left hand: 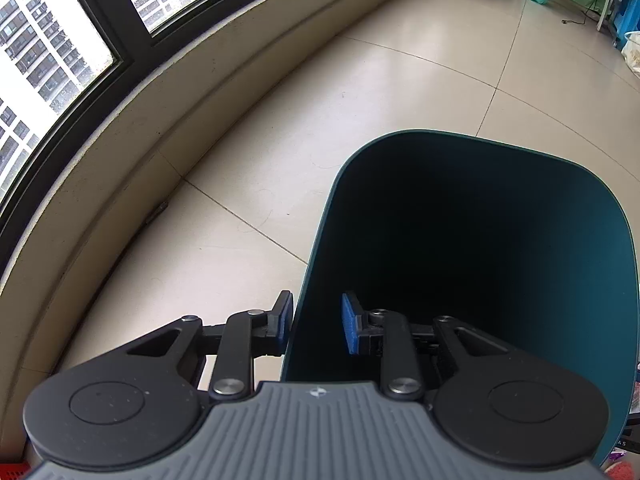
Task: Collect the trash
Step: 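Grasp the white cloth and red mesh net with the right gripper, then lift the cloth and red net with the right gripper over the green bin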
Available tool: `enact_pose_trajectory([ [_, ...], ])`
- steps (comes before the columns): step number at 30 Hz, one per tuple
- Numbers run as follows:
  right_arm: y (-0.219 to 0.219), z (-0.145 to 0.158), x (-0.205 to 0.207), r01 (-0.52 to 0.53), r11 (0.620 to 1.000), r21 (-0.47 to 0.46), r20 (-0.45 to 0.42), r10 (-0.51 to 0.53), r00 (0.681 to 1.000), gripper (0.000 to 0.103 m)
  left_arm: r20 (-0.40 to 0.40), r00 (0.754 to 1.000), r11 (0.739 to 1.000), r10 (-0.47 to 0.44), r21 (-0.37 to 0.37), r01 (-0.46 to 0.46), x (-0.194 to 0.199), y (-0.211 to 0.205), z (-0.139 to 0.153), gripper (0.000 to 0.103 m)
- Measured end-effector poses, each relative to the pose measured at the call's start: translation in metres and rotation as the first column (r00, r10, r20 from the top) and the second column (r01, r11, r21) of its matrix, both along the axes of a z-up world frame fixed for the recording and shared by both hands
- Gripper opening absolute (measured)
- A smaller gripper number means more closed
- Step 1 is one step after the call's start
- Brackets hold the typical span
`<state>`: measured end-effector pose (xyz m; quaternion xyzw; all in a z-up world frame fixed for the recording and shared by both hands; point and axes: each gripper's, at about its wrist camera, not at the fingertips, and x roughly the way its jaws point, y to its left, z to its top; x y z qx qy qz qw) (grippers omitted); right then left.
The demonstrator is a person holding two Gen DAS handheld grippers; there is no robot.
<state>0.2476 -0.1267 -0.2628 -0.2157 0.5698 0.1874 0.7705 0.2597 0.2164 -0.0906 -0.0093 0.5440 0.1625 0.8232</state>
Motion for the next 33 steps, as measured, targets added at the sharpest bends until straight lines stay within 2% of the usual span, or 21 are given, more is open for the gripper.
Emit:
enact_pose_trajectory([
  [6,0.002,-0.023,0.008,0.024,1.0,0.004,-0.056,-0.024,0.998,0.063,0.002,1.0,1.0,-0.002,0.005,0.002,0.001,0.001,-0.001,0.025],
  [8,0.001,-0.027,0.009,0.044,0.999,0.006,-0.069,-0.043,0.997,0.052,0.004,1.0,1.0,-0.001,0.005,0.001,0.002,0.001,-0.002,0.025],
  [9,0.001,-0.028,0.009,0.052,0.999,0.011,-0.075,-0.051,0.996,0.038,0.004,1.0,1.0,0.001,0.004,-0.001,0.0,-0.001,-0.001,0.025],
  [13,0.003,-0.019,0.004,0.024,0.999,0.026,-0.049,-0.022,0.999,0.026,0.006,1.0,1.0,0.012,-0.012,-0.012,0.0,0.003,0.001,0.025],
  [19,0.004,0.024,0.0,-0.005,0.998,0.071,0.001,0.005,1.0,0.022,0.006,1.0,1.0,0.007,-0.003,-0.007,0.0,0.002,0.001,0.025],
  [22,0.002,0.06,-0.002,-0.02,0.993,0.112,0.043,0.015,0.999,0.022,0.006,1.0,1.0,0.012,-0.009,-0.012,0.0,0.002,0.001,0.025],
  [33,-0.018,0.156,0.001,0.04,0.966,0.256,0.152,-0.081,0.985,0.022,0.003,1.0,0.999,0.031,-0.045,-0.031,0.001,0.007,0.001,0.025],
])
